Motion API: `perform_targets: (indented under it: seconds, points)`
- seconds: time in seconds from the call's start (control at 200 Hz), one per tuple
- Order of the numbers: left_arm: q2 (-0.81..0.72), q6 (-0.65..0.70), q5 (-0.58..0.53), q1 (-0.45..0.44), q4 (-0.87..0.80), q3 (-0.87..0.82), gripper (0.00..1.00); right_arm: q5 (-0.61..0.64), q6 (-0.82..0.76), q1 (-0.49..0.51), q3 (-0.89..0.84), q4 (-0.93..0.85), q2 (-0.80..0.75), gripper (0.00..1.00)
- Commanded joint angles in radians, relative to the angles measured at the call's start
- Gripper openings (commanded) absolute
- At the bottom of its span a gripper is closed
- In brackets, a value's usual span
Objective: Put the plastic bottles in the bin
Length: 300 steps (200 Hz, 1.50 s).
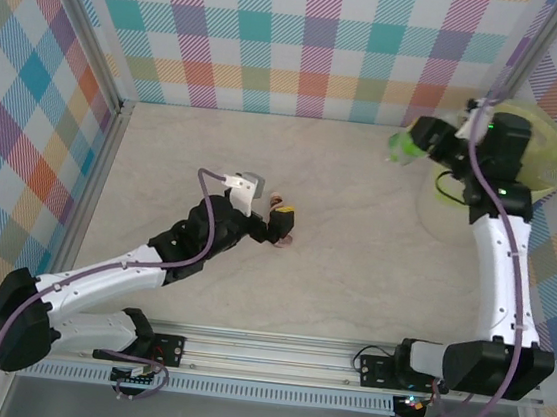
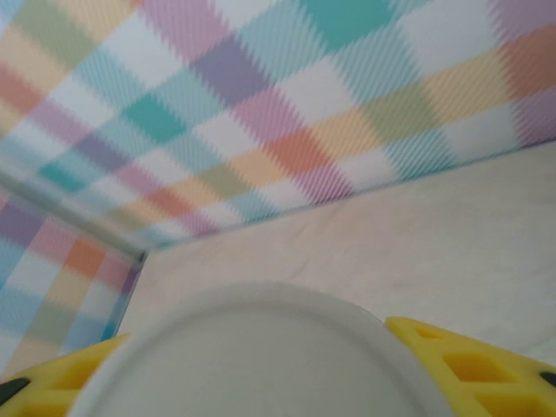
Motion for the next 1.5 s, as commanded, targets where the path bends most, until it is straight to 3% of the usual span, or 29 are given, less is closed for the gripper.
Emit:
perform_targets:
  seconds: [0.0, 0.31, 0.405, 0.61, 0.87, 1.145, 1.265, 1.375, 1.495]
  points:
    - [-0.047, -0.048, -0.054, 0.020, 0.031, -0.036, 1.00, 0.047, 0.049, -0.077, 0.032, 0.103, -0.010, 0.50]
    - [-0.067, -0.168, -0.123, 0.047, 0.119, -0.156, 1.00, 0.325, 0.130, -0.243, -0.102, 0.362, -0.065, 0.50]
    - [-0.051, -0.178, -0.116, 0.052, 0.127, -0.163, 1.00, 0.321, 0.222, -0.302, -0.159, 0.420, -0.077, 0.50]
    - [-0.002, -0.139, -0.101, 0.057, 0.114, -0.154, 1.00, 0.175, 0.323, -0.382, -0.139, 0.420, -0.034, 0.50]
    - [0.047, -0.085, -0.205, 0.063, 0.172, -0.174, 1.00, 0.191, 0.332, -0.385, -0.154, 0.462, 0.006, 0.51]
    - [0.219, -0.014, -0.164, 0.079, 0.180, -0.089, 1.00, 0.251, 0.352, -0.352, -0.246, 0.570, 0.056, 0.54]
    - [0.214, -0.045, -0.156, 0.094, 0.192, -0.099, 1.00, 0.278, 0.356, -0.328, -0.281, 0.604, 0.089, 0.55]
    - [0.193, -0.051, -0.153, 0.101, 0.191, -0.113, 1.00, 0.335, 0.237, -0.269, -0.226, 0.548, 0.159, 0.57]
    - [0.171, -0.058, -0.136, 0.104, 0.157, -0.110, 1.00, 0.312, 0.265, -0.263, -0.184, 0.548, 0.243, 0.58]
